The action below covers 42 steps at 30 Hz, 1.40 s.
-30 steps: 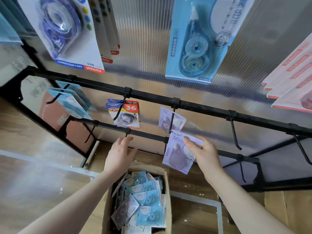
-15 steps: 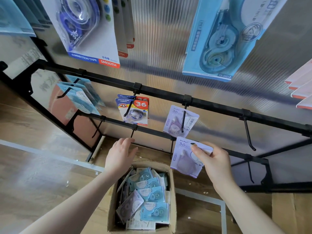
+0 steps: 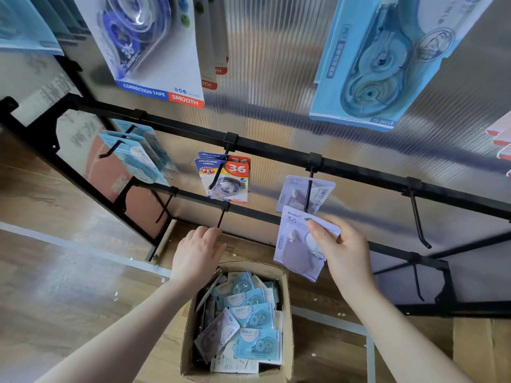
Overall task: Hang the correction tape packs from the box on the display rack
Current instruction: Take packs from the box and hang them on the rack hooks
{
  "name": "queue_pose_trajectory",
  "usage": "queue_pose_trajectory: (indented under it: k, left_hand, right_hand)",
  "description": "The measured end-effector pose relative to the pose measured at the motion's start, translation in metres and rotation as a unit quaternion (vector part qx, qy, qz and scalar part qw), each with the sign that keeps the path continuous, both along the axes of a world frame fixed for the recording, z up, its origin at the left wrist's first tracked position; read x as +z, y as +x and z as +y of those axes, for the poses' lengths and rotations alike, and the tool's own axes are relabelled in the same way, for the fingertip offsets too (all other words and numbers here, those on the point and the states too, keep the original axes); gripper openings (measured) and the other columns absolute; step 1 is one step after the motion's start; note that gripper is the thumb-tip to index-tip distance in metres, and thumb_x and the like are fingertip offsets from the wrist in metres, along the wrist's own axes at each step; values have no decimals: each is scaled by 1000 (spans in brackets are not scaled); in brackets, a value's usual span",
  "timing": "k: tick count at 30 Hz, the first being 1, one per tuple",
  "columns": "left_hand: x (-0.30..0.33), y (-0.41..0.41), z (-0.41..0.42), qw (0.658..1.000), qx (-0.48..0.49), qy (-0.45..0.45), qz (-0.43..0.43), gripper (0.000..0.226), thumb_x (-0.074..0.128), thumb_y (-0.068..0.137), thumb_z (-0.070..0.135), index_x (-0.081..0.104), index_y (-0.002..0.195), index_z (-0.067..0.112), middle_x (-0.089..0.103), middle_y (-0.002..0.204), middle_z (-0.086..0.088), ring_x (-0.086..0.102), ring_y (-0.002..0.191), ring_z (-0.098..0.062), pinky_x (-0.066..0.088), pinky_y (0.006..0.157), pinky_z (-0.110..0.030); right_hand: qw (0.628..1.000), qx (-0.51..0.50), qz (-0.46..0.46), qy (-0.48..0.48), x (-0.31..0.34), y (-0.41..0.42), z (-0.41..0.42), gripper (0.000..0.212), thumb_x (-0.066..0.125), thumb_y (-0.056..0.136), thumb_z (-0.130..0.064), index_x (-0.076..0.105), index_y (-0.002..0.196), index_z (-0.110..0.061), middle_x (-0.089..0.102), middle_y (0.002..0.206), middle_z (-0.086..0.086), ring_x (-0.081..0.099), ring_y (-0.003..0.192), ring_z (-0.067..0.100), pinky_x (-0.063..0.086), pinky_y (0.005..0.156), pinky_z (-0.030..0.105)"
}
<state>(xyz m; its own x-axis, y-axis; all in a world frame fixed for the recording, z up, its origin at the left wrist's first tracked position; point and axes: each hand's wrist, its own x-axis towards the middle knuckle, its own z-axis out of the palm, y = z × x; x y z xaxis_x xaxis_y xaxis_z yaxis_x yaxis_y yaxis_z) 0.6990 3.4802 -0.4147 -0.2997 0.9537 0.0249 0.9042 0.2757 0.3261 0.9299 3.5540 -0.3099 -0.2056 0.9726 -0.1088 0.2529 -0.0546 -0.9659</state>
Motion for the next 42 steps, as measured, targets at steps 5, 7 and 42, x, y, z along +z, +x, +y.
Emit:
queue_pose_trajectory:
  k: [5, 7, 42]
  left_hand:
    - [-3, 0, -3, 1000, 8, -15, -16, 32, 69, 86, 24, 65, 112, 6, 65, 103, -13, 60, 96, -35, 49, 82, -42]
    - [-2, -1, -3, 1000, 13, -17, -22, 32, 68, 87, 24, 64, 113, 7, 65, 104, -13, 60, 97, -34, 49, 83, -42]
    - [4, 1, -1, 1000, 3, -3, 1, 33, 76, 78, 19, 66, 106, 5, 65, 96, -14, 63, 87, -36, 52, 71, -42]
  right_hand:
    - [998, -7, -34, 44, -3, -3, 8, 16, 62, 89, -21, 56, 81, -34, 63, 85, -15, 61, 80, -2, 42, 51, 8]
    - [998, -3, -33, 44, -4, -4, 10, 15, 61, 90, -20, 55, 82, -32, 63, 87, -11, 61, 82, 4, 42, 51, 9]
    - [960, -81, -239, 118, -24, -11, 51, 18, 55, 94, -23, 59, 108, -15, 65, 98, 1, 54, 81, 17, 36, 55, 25]
